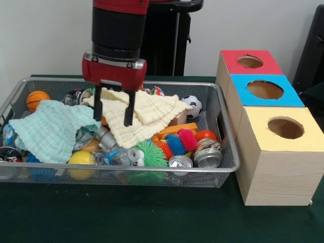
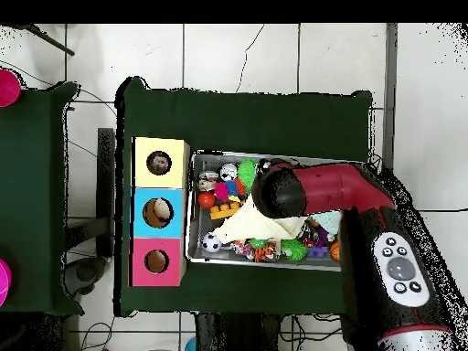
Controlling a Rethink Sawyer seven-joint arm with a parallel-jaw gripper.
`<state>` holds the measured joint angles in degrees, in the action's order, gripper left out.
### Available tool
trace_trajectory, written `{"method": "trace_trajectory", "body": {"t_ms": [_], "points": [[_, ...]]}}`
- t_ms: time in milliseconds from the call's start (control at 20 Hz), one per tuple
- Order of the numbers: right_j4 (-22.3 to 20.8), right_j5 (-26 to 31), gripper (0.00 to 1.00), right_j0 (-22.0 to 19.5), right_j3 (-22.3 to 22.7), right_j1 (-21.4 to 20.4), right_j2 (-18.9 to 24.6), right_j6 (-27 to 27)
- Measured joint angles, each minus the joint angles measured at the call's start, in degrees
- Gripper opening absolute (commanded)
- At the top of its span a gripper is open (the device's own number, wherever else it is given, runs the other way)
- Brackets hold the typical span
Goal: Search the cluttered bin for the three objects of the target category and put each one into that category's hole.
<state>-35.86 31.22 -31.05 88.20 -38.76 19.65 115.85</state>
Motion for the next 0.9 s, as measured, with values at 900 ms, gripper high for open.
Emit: {"method": "trace_trajectory", "body": {"t_ms": [900], "points": [[-2.35, -5.23, 1.00, -0.65, -0.30, 4.12, -0.18, 0.00]]}}
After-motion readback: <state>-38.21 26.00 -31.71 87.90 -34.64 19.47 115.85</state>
